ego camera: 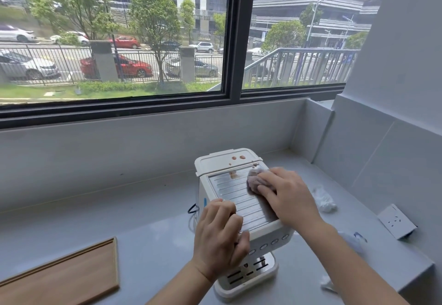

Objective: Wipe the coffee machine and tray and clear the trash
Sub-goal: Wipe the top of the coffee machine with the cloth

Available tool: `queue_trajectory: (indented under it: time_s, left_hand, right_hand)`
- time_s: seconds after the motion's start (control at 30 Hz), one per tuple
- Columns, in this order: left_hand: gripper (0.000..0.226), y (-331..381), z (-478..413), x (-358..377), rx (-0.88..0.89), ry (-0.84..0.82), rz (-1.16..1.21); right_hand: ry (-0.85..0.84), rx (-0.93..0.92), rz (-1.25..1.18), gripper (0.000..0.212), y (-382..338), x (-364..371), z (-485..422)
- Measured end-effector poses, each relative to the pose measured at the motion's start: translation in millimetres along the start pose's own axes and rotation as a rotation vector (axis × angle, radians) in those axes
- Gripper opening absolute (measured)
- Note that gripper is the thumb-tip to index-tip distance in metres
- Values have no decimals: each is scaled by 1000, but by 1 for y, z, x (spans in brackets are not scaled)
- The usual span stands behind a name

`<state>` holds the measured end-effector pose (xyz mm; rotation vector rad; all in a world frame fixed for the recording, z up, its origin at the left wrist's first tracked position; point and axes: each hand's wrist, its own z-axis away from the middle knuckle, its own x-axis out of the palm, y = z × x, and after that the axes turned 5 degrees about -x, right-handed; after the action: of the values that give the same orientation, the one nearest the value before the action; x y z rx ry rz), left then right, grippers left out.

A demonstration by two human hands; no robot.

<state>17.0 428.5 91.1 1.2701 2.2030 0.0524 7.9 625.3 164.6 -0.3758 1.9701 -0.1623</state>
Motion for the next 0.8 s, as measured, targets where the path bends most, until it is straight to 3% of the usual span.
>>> queue_trajectory:
  time_s: [0.13,0.23,0.37,0.6,0.7,0.8]
  left_hand:
    - [18,-1,2,-1,-19,-8,47]
    - [7,0,3,-1,-35,-16,50]
    - [9,0,1,0,-36,-20,53]
    - [13,2,-1,-2,-35,-40,15]
    - [12,3,-1,-3,-45,-43,19]
    - [9,1,1,-2,-48,-34,66]
  right_hand:
    - [-60,135,35,29,-9,11,-29]
    - [-90,60,83,28,-13,5,-18]
    - [-44,-87,68,28,-8,-4,16]
    - [-163,202,47,36,-3,15,-57]
    - [-189,99,88,32,-9,18,-53]
    - [-84,-130,92,28,-12,15,-14]
